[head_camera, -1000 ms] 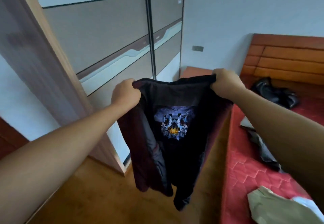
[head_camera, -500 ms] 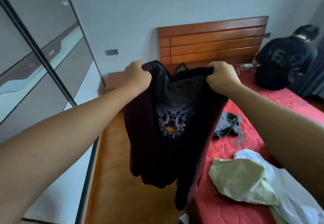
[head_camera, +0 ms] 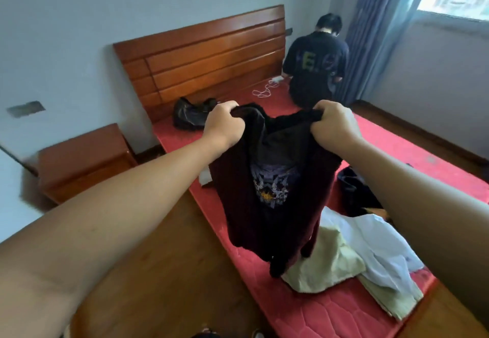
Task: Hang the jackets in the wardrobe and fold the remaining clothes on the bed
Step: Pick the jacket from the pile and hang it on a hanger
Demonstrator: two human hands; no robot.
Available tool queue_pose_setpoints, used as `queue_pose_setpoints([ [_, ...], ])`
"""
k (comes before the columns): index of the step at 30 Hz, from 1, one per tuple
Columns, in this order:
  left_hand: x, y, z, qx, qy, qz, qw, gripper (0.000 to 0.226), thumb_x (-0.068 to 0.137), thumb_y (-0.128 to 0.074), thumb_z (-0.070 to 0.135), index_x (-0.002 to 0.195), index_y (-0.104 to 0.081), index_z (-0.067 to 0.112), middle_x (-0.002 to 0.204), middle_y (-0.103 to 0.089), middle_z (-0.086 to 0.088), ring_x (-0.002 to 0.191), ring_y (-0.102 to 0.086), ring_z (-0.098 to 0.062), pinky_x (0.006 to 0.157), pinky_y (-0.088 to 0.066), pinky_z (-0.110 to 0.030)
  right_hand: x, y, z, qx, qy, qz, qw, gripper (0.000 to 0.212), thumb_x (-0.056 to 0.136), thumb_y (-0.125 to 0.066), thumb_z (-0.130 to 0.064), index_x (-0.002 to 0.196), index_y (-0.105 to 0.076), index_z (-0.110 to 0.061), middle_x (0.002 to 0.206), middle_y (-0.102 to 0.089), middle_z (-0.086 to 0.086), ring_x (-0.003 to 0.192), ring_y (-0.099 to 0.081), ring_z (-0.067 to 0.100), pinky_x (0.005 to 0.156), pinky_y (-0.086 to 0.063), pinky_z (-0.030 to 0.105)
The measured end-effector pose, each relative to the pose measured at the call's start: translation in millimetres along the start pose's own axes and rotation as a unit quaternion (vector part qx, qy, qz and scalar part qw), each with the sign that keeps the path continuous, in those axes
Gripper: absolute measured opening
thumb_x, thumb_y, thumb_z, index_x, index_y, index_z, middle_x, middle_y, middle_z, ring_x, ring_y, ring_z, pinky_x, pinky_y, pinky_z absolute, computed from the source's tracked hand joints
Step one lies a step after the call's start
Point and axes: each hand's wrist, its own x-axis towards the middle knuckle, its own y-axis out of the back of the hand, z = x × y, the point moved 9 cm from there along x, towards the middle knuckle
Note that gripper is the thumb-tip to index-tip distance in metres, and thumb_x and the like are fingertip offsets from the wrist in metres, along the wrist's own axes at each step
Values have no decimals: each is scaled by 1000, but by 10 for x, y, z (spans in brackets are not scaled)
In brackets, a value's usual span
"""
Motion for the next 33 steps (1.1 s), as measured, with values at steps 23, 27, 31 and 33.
queue_pose_setpoints([
  [23, 474, -3636, -2469, 106, 34, -413, 904, 43, 92, -69, 19, 133, -61, 10, 136, -62, -10, 128, -55, -26, 110, -39, -34, -770, -2654, 3321, -12, -409, -109, 906, 45, 96, -65, -15, 140, -54, -11, 154, -40, 8, 142, -40, 26, 118, -31, 39],
  [27, 406, -3583, -2635, 113, 36, -429, 895, 44, 94, -66, 20, 137, -58, 12, 139, -58, -10, 130, -53, -25, 109, -35, -29, -792, -2700, 3287, -71, -386, -102, 914, 46, 95, -62, -20, 140, -53, -16, 159, -34, 9, 146, -34, 32, 120, -33, 49],
  [31, 426, -3344, -2543, 116, 25, -425, 897, 47, 94, -66, 23, 140, -55, 16, 141, -55, -9, 130, -52, -26, 108, -34, -30, -644, -2552, 2963, -85, -322, -110, 936, 52, 91, -65, -32, 140, -53, -19, 152, -41, 10, 143, -36, 32, 118, -35, 47],
  [33, 438, -3143, -2411, 114, 15, -415, 902, 49, 94, -66, 23, 141, -54, 16, 141, -54, -8, 131, -51, -25, 110, -35, -32, -545, -2453, 2705, -83, -272, -134, 949, 54, 90, -64, -38, 140, -53, -21, 144, -49, 4, 137, -43, 28, 112, -41, 46],
])
